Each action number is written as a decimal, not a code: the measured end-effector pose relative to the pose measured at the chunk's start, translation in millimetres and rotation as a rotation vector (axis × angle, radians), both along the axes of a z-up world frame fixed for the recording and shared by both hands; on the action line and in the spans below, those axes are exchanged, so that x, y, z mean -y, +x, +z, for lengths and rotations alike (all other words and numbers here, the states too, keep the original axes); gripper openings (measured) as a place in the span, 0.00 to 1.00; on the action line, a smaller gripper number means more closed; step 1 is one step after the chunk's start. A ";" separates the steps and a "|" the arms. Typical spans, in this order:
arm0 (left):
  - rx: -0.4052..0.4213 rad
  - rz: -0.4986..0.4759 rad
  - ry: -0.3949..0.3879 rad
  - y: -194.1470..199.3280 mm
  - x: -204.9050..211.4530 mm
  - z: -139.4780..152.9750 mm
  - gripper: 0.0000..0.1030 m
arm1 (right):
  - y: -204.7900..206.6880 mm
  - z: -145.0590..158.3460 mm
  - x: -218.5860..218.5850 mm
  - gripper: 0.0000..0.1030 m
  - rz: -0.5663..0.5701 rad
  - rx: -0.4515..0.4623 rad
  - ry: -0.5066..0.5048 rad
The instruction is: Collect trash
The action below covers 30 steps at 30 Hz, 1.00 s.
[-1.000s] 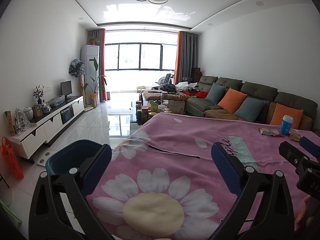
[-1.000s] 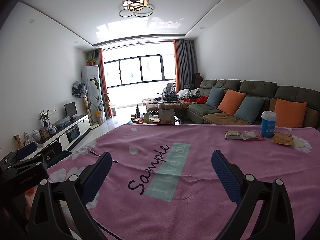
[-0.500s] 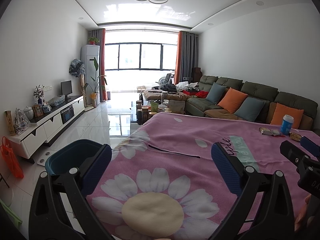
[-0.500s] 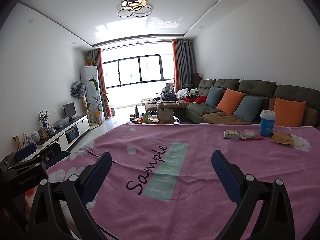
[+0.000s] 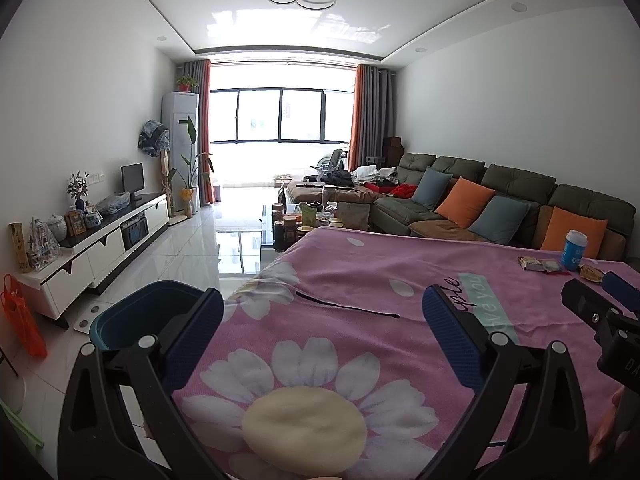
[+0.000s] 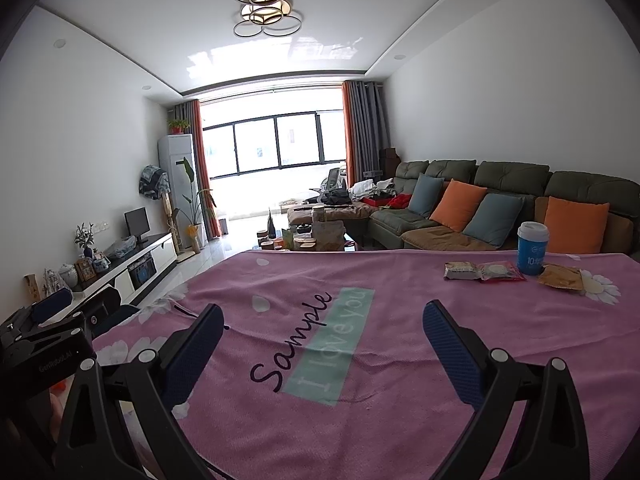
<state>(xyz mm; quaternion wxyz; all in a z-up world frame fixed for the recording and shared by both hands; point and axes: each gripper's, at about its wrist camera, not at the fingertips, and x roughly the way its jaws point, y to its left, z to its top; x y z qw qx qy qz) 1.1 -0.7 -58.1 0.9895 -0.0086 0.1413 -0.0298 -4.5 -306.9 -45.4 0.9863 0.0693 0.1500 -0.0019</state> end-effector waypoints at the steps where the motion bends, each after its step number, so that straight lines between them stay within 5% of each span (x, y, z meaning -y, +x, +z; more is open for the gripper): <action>1: 0.001 -0.001 -0.001 -1.2 0.0 0.3 0.95 | 0.0 0.1 -0.1 0.94 0.000 0.000 -0.001; 30: 0.006 -0.009 0.013 -3.0 -1.5 0.4 0.95 | -1.6 1.0 -1.7 0.94 -0.011 0.011 -0.006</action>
